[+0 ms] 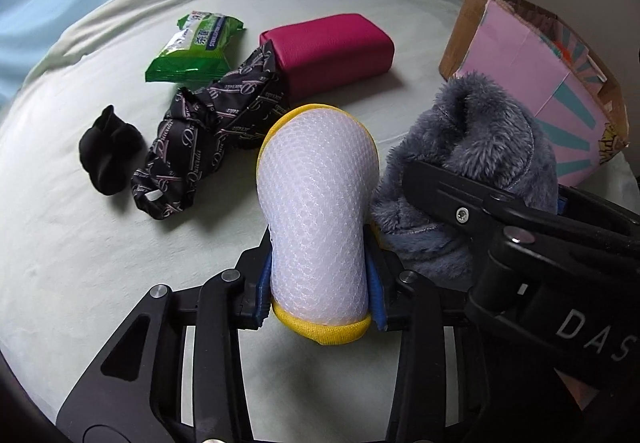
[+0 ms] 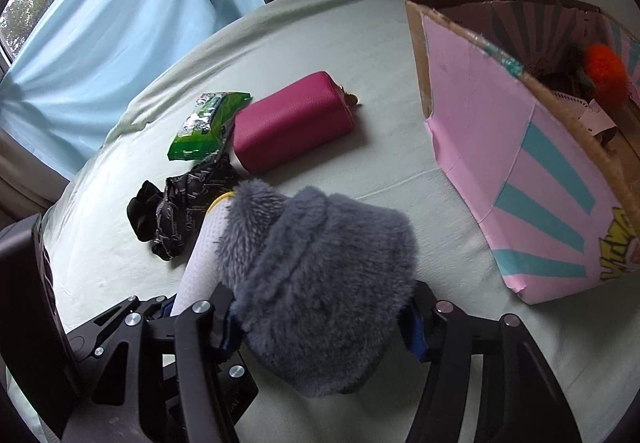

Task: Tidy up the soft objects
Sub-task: 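Grasp the yellow-rimmed mesh pad with the left tool while the right tool grasps the grey sock, then lift and carry the mesh pad and grey sock toward the pink box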

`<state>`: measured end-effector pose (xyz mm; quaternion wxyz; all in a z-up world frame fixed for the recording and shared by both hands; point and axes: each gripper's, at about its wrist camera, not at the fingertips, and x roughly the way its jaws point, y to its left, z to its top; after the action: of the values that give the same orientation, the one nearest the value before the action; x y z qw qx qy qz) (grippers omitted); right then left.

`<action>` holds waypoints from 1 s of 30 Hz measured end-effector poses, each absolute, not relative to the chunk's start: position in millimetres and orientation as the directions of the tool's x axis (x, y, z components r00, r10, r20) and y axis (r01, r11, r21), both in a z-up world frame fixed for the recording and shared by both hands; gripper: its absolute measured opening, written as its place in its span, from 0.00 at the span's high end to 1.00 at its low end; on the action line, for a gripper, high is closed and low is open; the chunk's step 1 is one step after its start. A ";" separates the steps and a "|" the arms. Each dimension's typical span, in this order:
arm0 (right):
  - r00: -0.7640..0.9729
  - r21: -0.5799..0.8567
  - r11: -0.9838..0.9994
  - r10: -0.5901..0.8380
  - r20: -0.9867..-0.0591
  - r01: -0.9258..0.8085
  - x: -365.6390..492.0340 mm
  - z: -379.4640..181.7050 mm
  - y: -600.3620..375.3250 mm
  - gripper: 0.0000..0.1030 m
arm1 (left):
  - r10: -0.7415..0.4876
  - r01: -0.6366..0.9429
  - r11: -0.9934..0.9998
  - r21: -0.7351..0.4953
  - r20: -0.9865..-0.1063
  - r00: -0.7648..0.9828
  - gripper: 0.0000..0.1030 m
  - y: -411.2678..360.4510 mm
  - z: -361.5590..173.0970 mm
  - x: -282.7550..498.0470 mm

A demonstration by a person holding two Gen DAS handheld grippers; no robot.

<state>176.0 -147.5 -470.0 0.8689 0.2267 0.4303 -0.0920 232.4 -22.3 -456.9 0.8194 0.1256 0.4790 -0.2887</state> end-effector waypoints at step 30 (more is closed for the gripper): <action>0.688 0.248 0.968 0.155 -0.708 0.037 102.5 -235.3 -135.4 0.44 | -0.218 0.217 0.970 -0.112 -0.801 0.558 0.67 40.3 -207.4 138.9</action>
<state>102.5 -135.4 -235.3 0.9107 0.1223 0.3933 0.0323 138.9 40.3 -207.4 0.8826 -0.0003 0.4536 -0.1232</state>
